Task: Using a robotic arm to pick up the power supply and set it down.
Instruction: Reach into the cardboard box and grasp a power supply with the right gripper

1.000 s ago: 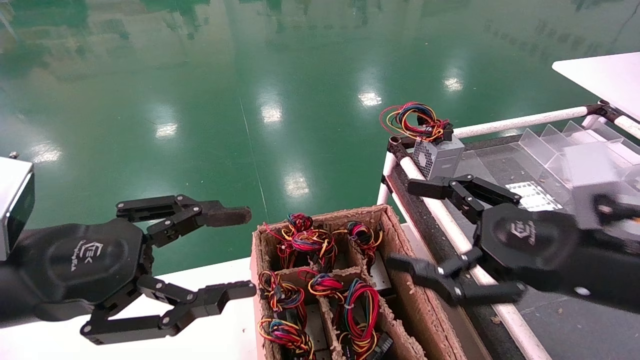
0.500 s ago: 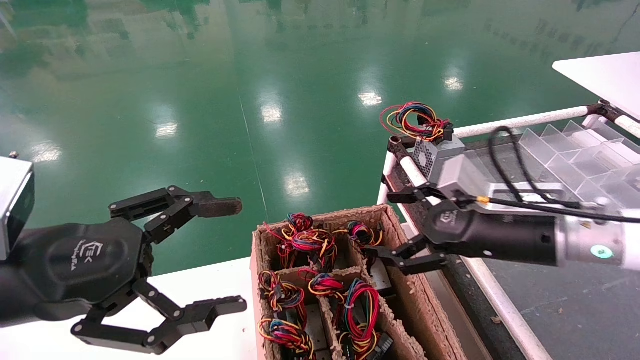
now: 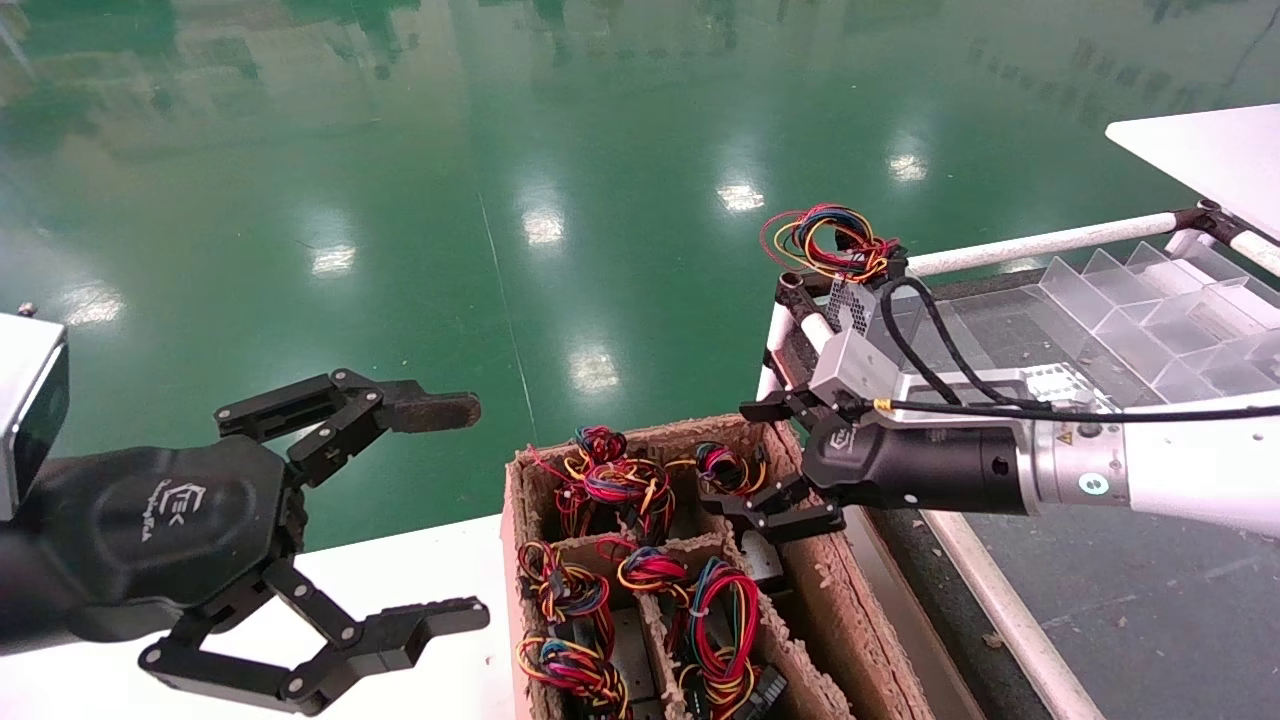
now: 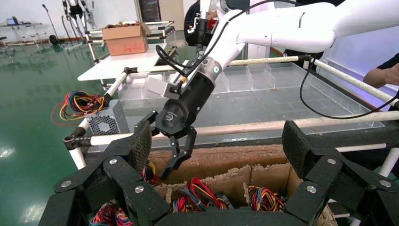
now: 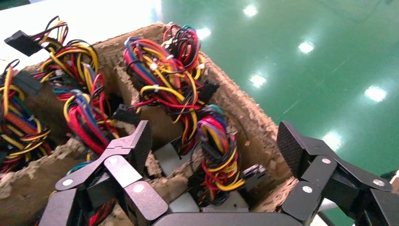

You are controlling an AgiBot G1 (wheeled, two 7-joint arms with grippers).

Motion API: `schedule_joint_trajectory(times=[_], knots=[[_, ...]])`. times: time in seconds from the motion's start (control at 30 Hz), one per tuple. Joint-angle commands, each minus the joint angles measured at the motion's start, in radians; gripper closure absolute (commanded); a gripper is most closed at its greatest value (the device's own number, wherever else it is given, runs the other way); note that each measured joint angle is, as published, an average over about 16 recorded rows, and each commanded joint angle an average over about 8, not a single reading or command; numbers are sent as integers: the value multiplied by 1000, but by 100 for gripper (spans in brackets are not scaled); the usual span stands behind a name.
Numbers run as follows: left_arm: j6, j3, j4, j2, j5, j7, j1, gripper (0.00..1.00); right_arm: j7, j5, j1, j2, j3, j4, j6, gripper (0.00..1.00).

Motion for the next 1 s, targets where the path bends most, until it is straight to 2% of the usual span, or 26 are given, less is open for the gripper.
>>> schedule_joint_trajectory(times=[0.03,0.63,1.0], knots=[[0,0,0,0,0,0,0,0,-15,-4,11,-13,-3,-30,-4,100],[0,0,0,0,0,0,0,0,-169,4,23,-53,5,-176,-2,100],[0,0,0,0,0,0,0,0,-228,13,41,-71,11,-255,-14,100]])
